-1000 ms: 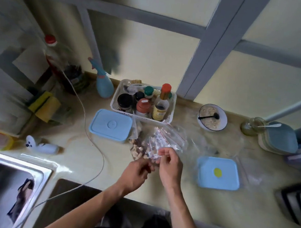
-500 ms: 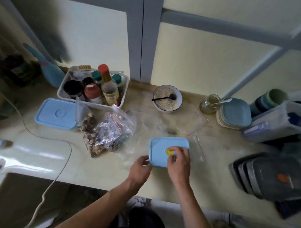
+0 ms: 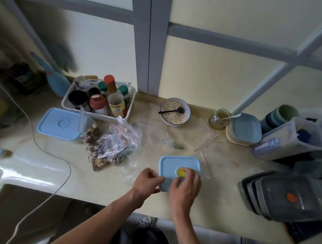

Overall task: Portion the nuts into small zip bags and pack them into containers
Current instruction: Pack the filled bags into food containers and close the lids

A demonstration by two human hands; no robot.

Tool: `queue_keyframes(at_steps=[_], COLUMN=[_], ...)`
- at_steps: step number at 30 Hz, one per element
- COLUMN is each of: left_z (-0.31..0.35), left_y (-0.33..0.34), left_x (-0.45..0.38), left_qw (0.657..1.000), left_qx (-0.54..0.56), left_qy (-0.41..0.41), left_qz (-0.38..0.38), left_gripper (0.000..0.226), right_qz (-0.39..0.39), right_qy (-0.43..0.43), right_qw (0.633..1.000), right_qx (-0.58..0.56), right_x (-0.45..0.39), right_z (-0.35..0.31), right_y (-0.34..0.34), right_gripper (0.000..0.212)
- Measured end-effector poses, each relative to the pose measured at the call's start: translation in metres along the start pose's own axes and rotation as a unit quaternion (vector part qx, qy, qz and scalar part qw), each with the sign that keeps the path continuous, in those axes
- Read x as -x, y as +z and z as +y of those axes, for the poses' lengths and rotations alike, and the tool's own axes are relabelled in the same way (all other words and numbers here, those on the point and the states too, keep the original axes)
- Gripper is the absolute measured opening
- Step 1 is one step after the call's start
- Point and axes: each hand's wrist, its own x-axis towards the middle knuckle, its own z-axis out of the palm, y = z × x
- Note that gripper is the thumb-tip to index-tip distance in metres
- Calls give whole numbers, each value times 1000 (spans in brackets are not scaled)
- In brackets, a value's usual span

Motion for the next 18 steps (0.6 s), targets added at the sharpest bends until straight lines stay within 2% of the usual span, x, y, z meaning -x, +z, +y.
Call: queue_keyframes(at_steps=[2,5,11,16,18], left_z=[3,6,15,18,20], left_y=[-10,-32,-103,-193,-228], left_x=[5,13,27,41,43], left_qw=[1000,998,994,990,990], left_qx=[-8,-10,-6,-17,-5], left_qy=[22,53,108,136,129], left_qz=[6,-32,-5,32,59], left_gripper=[33,30,25,43,40], right_qz=[30,42,41,26,-7], right_qy=[26,7,-37,-114,-138], right_qw=[999,999,997,993,990], right_qx=[7,17,47,17,5], right_x=[-3,-2,33,77,96], right_z=[-5,-24,-90,-150,-171], right_y=[-6,-5,20,56,77], right_gripper=[39,51,44,37,36])
